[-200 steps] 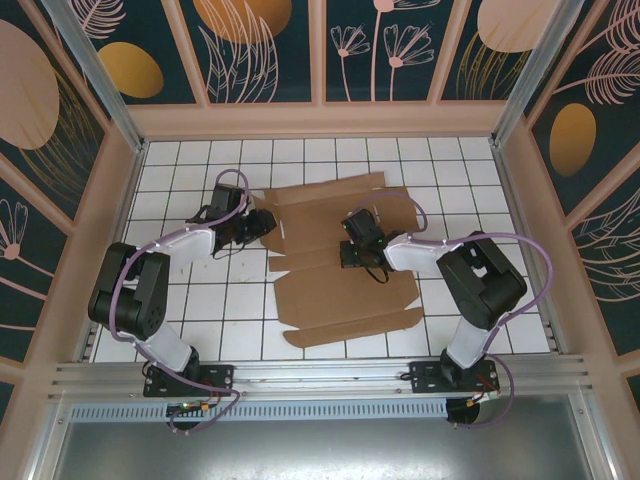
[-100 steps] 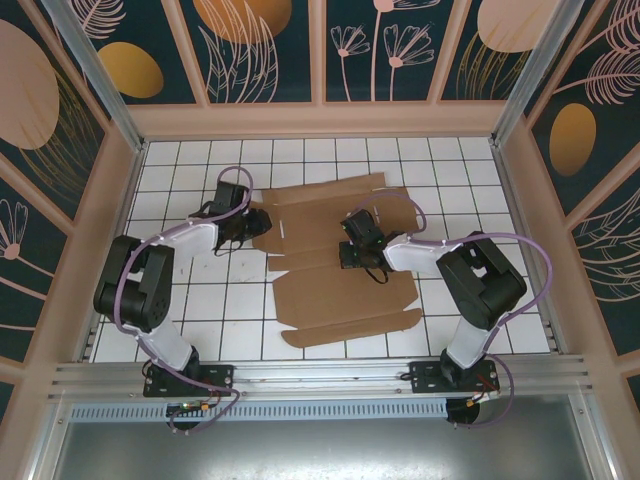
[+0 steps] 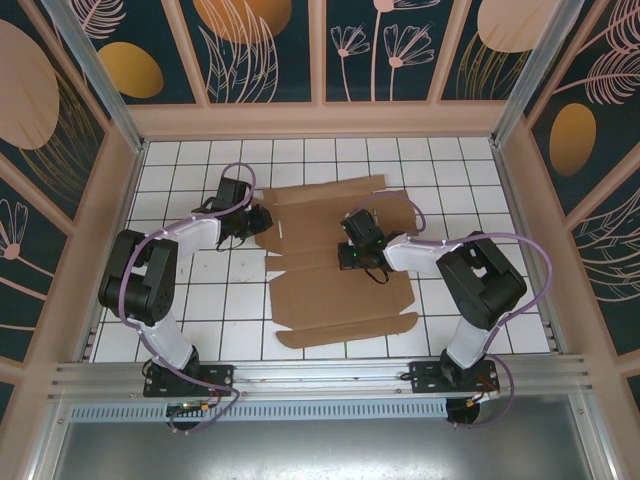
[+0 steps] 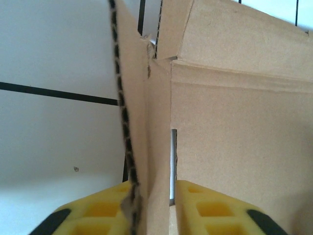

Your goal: Fold the paper box

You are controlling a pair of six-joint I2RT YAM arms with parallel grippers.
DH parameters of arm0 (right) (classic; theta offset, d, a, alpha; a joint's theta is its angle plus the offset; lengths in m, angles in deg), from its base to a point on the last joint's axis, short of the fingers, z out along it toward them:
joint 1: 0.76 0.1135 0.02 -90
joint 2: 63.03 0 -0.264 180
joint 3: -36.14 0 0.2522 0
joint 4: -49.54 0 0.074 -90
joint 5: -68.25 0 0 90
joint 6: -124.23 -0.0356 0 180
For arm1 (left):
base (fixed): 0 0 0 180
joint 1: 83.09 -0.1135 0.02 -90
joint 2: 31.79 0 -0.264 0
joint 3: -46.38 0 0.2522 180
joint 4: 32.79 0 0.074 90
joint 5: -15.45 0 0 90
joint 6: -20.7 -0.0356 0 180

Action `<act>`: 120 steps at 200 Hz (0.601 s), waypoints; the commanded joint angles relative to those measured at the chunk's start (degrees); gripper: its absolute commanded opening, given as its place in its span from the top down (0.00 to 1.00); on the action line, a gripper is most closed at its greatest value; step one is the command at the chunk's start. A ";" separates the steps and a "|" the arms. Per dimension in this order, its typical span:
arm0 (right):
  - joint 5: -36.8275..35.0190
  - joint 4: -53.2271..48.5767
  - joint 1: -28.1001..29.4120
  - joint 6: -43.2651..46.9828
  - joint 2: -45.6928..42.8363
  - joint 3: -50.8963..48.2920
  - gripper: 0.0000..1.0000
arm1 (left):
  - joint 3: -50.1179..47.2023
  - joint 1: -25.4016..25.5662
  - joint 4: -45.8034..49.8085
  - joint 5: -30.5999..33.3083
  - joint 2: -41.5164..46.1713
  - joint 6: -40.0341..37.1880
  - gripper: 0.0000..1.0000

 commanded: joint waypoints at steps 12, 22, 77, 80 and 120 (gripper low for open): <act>2.34 -0.83 0.55 0.51 -1.18 -1.04 0.88 | 1.49 -0.50 0.95 0.10 -0.39 -1.53 0.79; 2.26 -1.14 0.46 0.42 -1.03 -0.66 0.87 | 2.10 -0.48 1.70 0.27 -0.75 -1.88 0.79; 4.04 -1.49 0.19 0.61 -0.72 0.27 0.82 | 3.55 -0.48 -0.09 -8.20 -0.23 -2.46 0.58; 4.14 -1.43 0.15 0.61 -0.67 0.32 0.82 | 3.48 -0.54 -0.64 -9.17 -0.23 -2.13 0.56; 5.53 -1.00 0.08 0.59 0.26 0.74 0.81 | 3.70 -0.55 -4.20 -16.62 -2.47 0.79 0.51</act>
